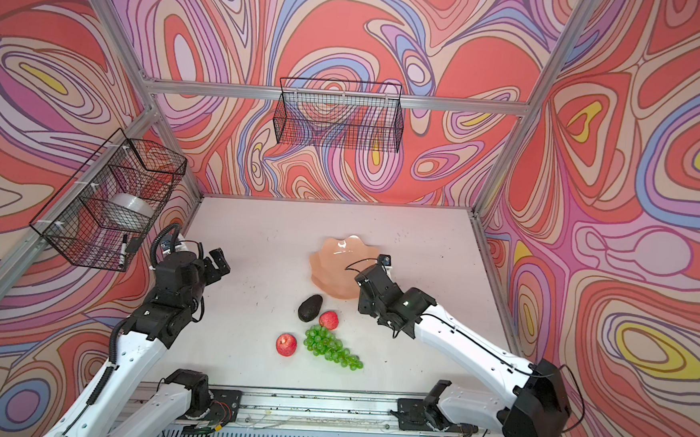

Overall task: Place and organize the fake fruits in the fruit bowl
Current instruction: 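Release the avocado into the bowl with the right gripper while the left reaches out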

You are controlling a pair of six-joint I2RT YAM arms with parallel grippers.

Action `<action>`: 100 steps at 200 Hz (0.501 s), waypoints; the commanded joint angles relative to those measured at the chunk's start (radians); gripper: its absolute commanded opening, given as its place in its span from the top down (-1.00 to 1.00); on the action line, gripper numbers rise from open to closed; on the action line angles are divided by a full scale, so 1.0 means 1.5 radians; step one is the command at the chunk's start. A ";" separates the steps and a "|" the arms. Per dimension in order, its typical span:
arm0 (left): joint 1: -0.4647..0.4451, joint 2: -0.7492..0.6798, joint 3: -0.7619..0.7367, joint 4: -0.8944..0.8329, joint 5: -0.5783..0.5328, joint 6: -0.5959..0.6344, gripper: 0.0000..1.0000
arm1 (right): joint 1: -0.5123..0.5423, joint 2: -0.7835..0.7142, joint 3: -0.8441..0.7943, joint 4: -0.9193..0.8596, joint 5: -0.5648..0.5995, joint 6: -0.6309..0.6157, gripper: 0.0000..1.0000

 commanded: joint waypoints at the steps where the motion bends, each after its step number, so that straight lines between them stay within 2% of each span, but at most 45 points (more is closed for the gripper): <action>1: 0.002 -0.008 0.022 -0.046 0.004 -0.008 -1.00 | -0.011 0.102 0.079 0.065 0.007 -0.105 0.04; 24: 0.002 -0.024 0.035 -0.087 0.004 -0.004 -1.00 | -0.035 0.209 0.160 0.120 -0.040 -0.165 0.07; 54: 0.003 -0.048 0.040 -0.124 0.011 -0.007 -1.00 | -0.070 0.328 0.232 0.159 -0.100 -0.201 0.08; 100: 0.003 -0.056 0.046 -0.168 0.035 -0.019 -0.99 | -0.103 0.455 0.271 0.202 -0.142 -0.204 0.09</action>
